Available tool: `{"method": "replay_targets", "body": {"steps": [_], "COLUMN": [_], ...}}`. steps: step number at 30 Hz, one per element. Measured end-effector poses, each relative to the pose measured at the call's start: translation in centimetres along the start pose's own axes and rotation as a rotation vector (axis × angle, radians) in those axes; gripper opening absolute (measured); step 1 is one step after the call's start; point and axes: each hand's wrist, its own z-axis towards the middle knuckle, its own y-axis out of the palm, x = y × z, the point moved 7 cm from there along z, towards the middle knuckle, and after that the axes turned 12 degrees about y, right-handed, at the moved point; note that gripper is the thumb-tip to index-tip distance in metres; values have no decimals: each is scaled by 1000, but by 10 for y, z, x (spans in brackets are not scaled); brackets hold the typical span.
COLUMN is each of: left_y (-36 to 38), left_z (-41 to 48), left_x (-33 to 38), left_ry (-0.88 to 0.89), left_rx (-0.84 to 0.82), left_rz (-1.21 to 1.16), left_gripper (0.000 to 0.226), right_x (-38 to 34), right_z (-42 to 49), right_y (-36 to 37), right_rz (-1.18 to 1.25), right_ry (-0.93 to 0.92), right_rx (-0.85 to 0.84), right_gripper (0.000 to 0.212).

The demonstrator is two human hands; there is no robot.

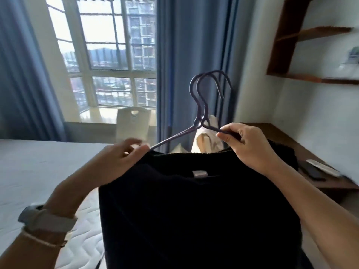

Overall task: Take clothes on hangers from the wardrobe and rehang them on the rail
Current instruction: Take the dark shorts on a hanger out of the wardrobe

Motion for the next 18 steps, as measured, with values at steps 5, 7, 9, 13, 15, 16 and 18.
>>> {"method": "replay_targets", "body": {"steps": [5,7,9,13,15,16,18], "left_y": [11,11,11,-1,-7,-10,-17], "left_z": [20,32,49,88,103,112,127], "left_x": [-72,-97,-117,-153,-166,-178,-200], "left_ry": [-132,-213,-259,-385,-414,-435,-473], "left_rx": [90,177,265,406,462,492,543], "left_rz": [189,327,485,681,739,766,796], "left_gripper": [55,62,61,61,69,72,74], "right_x": [1,2,1,-16,-23,-28,-38], "right_z": [96,136,179,262,292,311,340], "right_y": [94,132,167,223,246,260,286], "right_rz": [136,162,176,151,129,130,136], "right_ry": [-125,-173,-238,-391,-442,-478,-540], "right_rx": [-211,-270,-341,-467,-495,-516,-560], "right_gripper": [14,14,16,20,22,22,17]}}
